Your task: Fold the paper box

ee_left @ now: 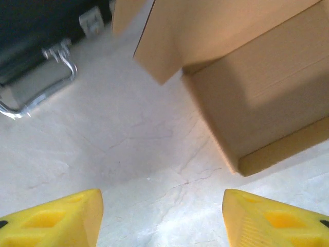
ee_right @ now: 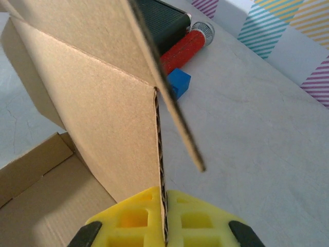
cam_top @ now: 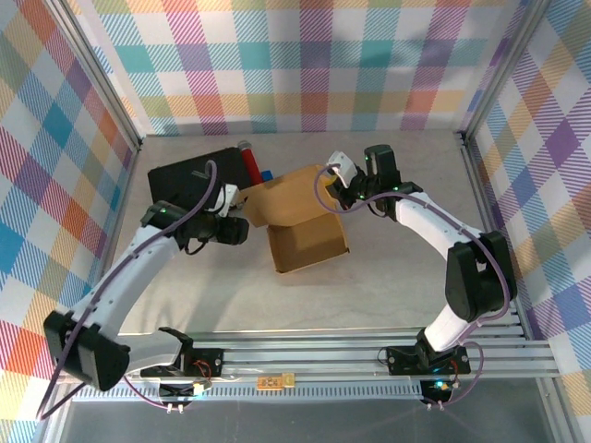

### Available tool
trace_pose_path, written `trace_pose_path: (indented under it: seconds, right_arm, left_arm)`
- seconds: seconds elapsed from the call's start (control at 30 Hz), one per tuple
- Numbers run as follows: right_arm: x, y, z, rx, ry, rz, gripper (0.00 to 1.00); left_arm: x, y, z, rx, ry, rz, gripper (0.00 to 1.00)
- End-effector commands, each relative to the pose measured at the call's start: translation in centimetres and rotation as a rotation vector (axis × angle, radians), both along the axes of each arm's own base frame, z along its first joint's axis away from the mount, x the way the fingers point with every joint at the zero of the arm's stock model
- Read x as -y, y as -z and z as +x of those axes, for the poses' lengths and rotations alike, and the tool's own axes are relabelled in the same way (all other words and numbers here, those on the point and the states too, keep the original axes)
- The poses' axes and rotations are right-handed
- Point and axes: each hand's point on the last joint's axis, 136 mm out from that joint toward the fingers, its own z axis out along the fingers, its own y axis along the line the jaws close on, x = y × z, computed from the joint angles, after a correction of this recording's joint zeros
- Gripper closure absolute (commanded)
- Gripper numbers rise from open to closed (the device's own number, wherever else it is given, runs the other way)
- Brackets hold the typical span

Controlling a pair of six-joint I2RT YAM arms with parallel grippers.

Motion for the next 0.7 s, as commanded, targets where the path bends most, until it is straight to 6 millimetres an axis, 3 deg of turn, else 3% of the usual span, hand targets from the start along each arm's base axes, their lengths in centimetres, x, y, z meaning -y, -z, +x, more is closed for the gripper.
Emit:
trace_pose_path:
  seconds: [0.0,0.37,0.67]
  right_arm:
    - [-0.3,-0.6,-0.9,-0.022,-0.042,0.032,1.0]
    - [0.1,0.0,-1.0,-0.07,-0.047,0.034,1.0]
    - [0.0,0.4,-0.7,-0.085,-0.048,0.038,1.0]
  left_arm:
    - [1.2,0.9,2.3,0.034,0.014,-0.076,0.39]
    - [1.9,2.4,7.7,0.091,0.018,-0.105,0.36]
    - [1.8,3.8,9.9,0.079,0.014,-0.061,0.36]
